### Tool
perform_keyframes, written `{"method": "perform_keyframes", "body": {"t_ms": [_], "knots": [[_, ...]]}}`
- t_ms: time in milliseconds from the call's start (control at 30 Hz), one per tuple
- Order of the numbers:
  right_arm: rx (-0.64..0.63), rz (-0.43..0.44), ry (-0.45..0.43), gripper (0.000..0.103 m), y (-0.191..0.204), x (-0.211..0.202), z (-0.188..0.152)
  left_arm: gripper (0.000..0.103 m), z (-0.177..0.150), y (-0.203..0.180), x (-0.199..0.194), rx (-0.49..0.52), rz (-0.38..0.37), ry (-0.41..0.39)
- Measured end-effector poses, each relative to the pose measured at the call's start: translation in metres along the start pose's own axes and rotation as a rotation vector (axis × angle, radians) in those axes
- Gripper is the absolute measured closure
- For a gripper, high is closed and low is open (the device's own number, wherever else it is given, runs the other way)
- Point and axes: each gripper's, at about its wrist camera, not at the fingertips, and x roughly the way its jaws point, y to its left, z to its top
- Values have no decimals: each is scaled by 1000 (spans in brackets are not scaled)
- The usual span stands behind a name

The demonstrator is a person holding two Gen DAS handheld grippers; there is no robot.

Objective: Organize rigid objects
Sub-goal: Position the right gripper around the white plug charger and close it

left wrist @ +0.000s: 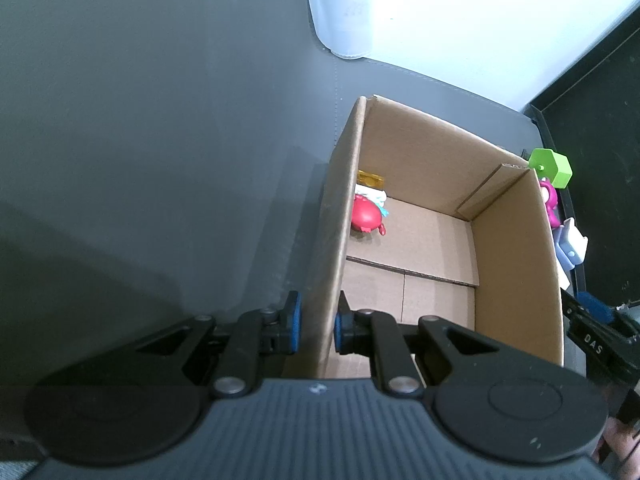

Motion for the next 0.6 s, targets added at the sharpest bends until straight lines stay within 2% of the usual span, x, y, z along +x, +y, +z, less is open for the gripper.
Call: {"method": "perform_keyframes", "body": {"t_ms": [33,200,433,500,567,600], "knots": [[-6,-18,-11,34,-1,2,1,89,0,0,0,1,0,0],[-45,-24,-31,35,2,15,6,89,0,-1,1,6,2,0],[-60,-18,14,38,8,32,5,89,0,-1,1,10,3,-1],[-62,-11,15,43,9,33,5,89,0,-1,2,9,3,-2],[-49,1,27,60,8,34,5,89,-1,-1,2,9,3,-2],[-39,11,36,61,6,35,4,89,-1,-1,2,9,3,-3]]}}
